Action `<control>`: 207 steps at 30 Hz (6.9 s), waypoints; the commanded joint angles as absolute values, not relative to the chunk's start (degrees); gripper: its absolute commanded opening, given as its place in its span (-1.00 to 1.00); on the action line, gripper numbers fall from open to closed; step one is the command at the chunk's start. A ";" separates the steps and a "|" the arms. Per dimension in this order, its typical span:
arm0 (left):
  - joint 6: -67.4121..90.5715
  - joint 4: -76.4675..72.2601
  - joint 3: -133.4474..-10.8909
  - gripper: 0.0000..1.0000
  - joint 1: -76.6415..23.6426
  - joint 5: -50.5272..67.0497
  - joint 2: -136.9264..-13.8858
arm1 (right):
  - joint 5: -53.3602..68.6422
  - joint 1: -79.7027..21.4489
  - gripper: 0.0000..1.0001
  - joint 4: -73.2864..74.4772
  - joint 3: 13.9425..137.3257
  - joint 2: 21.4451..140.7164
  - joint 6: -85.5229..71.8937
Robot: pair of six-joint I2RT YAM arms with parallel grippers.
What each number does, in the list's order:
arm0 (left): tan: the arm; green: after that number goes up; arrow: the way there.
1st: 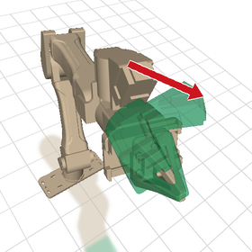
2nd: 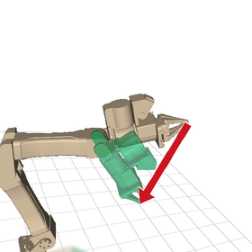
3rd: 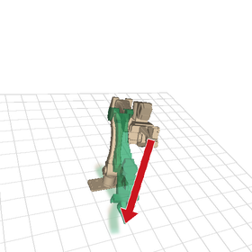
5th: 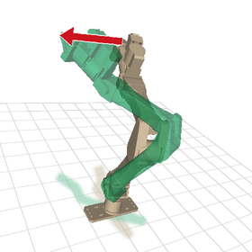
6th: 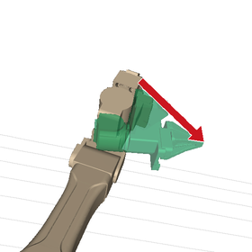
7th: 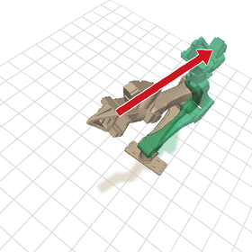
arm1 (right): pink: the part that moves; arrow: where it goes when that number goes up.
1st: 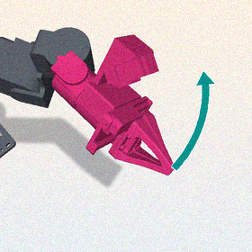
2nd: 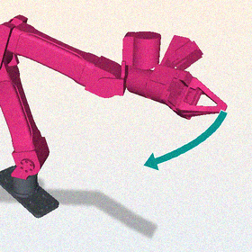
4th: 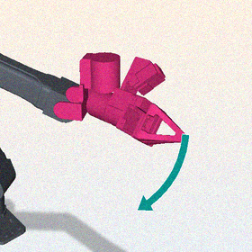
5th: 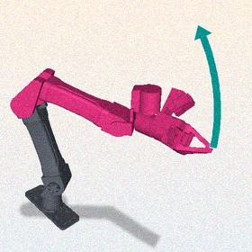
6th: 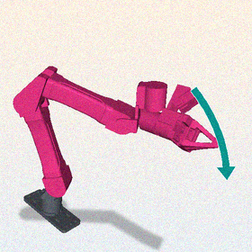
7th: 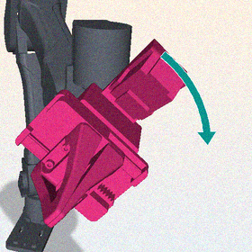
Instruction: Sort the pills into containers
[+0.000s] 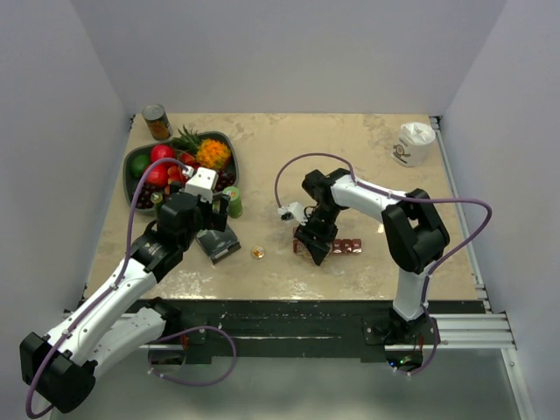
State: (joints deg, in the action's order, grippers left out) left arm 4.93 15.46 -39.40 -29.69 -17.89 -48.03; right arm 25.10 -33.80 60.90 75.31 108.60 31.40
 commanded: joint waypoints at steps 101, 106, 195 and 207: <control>18.63 17.41 -43.33 0.74 -48.69 0.09 -73.91 | 42.71 -10.99 -1.00 0.26 29.97 28.30 19.42; 18.63 16.79 -43.59 0.74 -48.78 0.18 -75.32 | 44.20 -9.58 -1.00 0.18 29.36 27.16 19.87; 42.44 -27.85 -35.07 -0.62 -37.53 37.79 -66.27 | 50.10 -8.09 -1.00 43.48 57.30 55.28 43.94; 54.48 -42.88 -32.08 -0.64 -37.18 41.83 -69.52 | 50.80 -8.17 -1.00 44.29 52.91 51.94 45.88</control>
